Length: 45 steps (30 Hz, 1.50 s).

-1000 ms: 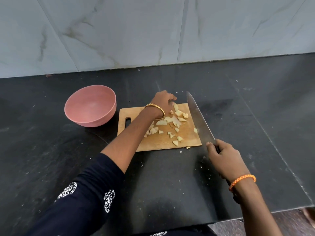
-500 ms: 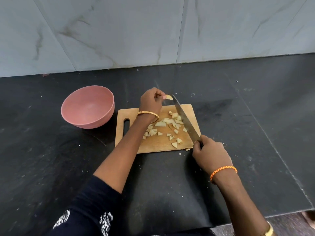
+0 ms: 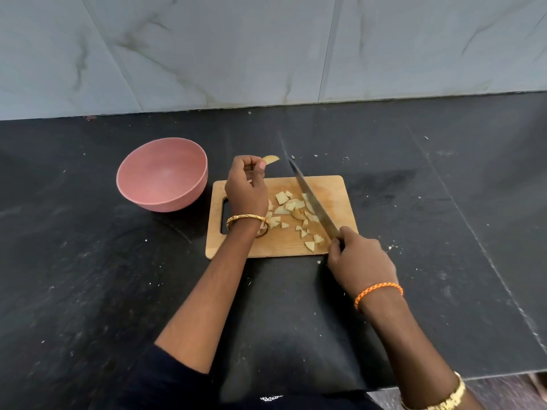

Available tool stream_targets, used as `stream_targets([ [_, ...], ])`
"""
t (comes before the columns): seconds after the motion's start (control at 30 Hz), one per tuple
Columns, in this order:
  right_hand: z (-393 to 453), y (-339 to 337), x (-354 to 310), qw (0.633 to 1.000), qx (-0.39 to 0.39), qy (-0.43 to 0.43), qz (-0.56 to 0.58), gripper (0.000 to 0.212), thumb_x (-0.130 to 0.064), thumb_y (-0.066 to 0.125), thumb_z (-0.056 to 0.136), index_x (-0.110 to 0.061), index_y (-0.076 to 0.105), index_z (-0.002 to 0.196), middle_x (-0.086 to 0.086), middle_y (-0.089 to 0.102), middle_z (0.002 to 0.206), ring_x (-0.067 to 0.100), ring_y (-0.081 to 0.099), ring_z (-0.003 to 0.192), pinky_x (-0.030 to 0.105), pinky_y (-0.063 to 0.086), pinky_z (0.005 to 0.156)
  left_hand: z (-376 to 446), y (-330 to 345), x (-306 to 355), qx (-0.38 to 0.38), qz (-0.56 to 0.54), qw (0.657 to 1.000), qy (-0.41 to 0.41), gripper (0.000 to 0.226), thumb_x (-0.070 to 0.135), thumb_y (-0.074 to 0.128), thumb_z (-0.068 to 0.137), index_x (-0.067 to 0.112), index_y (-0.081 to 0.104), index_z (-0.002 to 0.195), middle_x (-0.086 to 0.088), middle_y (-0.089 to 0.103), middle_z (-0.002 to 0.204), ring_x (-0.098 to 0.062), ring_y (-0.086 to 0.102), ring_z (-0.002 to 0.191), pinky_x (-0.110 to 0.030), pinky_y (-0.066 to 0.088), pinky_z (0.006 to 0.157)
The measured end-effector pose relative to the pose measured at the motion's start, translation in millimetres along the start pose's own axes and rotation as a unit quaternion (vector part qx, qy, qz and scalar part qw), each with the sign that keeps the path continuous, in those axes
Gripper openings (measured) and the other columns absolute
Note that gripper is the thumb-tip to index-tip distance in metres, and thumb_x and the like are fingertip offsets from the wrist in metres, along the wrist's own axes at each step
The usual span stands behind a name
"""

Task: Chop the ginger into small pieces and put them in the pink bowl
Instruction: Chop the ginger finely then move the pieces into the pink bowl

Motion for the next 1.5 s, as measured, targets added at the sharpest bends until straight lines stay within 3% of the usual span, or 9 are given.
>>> stream_targets([
  [0.17,-3,5,-9,0.999,0.014,-0.030,0.013,0.017,-0.029,0.038,0.093,-0.018,0.043,0.081,0.005,0.048,0.070,0.032,0.046,0.068,0.031,0.037,0.061,-6,-6,-4,0.016,-0.033,0.999,-0.019,0.007,0.017,0.053,0.092,0.012,0.055,0.095,0.002,0.062,0.083,-0.014,0.063,0.079,-0.034,0.057,0.075],
  [0.43,16,-8,9,0.999,0.003,0.035,0.034,0.020,-0.022,0.040,0.091,-0.011,0.052,0.080,0.007,0.052,0.069,0.032,0.051,0.068,0.030,0.040,0.063,-13,-18,-4,0.035,-0.014,0.999,0.021,0.002,0.016,0.052,0.092,0.014,0.052,0.091,0.012,0.057,0.079,-0.015,0.061,0.076,-0.006,0.044,0.062],
  [0.67,17,-7,12,0.987,-0.030,0.038,0.153,0.025,-0.024,0.045,0.094,-0.003,0.059,0.088,0.011,0.060,0.076,0.026,0.055,0.069,0.028,0.043,0.057,-17,-7,4,-0.097,-0.063,0.989,-0.095,0.011,0.004,0.052,0.086,0.015,0.052,0.088,-0.007,0.068,0.082,-0.013,0.069,0.071,-0.022,0.056,0.062],
  [0.83,12,-6,18,0.898,-0.126,0.104,0.409,0.024,-0.023,0.047,0.097,-0.007,0.051,0.079,0.001,0.038,0.049,0.012,0.030,0.031,0.018,0.027,0.034,-16,8,18,-0.208,-0.156,0.918,-0.300,0.016,0.002,0.043,0.084,0.008,0.058,0.085,-0.008,0.057,0.073,-0.014,0.053,0.055,-0.023,0.045,0.050],
  [1.0,3,-10,8,0.817,-0.199,0.125,0.527,0.026,-0.021,0.045,0.098,-0.010,0.048,0.075,-0.003,0.027,0.045,0.006,0.021,0.027,0.011,0.023,0.034,-32,16,27,-0.371,0.048,0.894,-0.246,0.033,0.043,0.066,0.079,0.011,0.062,0.085,0.002,0.047,0.060,-0.009,0.041,0.048,-0.020,0.035,0.045],
  [1.17,0,-7,0,0.804,-0.229,0.119,0.535,0.024,-0.022,0.045,0.098,-0.011,0.047,0.078,-0.004,0.026,0.045,0.006,0.020,0.027,0.010,0.023,0.034,-32,12,30,-0.371,0.034,0.896,-0.242,0.018,0.027,0.067,0.084,0.010,0.065,0.088,0.015,0.046,0.039,-0.002,0.036,0.036,-0.012,0.028,0.037],
  [1.23,0,-5,1,0.811,-0.231,0.120,0.524,0.024,-0.022,0.045,0.098,-0.010,0.048,0.077,-0.003,0.026,0.045,0.007,0.020,0.027,0.011,0.024,0.034,-24,6,27,-0.339,0.079,0.915,-0.206,0.021,0.026,0.067,0.083,0.006,0.067,0.091,0.006,0.061,0.057,0.000,0.048,0.044,-0.013,0.039,0.044],
  [1.37,1,-1,5,0.830,-0.223,0.120,0.497,0.025,-0.021,0.045,0.099,-0.010,0.047,0.076,-0.004,0.028,0.043,0.008,0.022,0.026,0.012,0.024,0.032,-11,-6,20,-0.310,0.195,0.920,-0.141,0.031,0.027,0.073,0.077,0.011,0.069,0.103,-0.005,0.064,0.116,-0.019,0.058,0.099,-0.032,0.046,0.086],
  [1.5,-2,3,2,0.861,-0.208,0.100,0.453,0.025,-0.020,0.046,0.098,-0.009,0.047,0.076,-0.003,0.032,0.043,0.008,0.025,0.027,0.013,0.024,0.031,-7,-3,24,-0.257,0.157,0.945,-0.126,0.038,0.042,0.069,0.078,0.013,0.071,0.102,-0.004,0.066,0.115,-0.018,0.059,0.104,-0.025,0.043,0.082],
])
Point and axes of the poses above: each hand's wrist, its own z-axis towards the middle knuckle, its own y-axis out of the palm, x = y × z, the point moved 2 cm from there along z, towards the middle knuckle
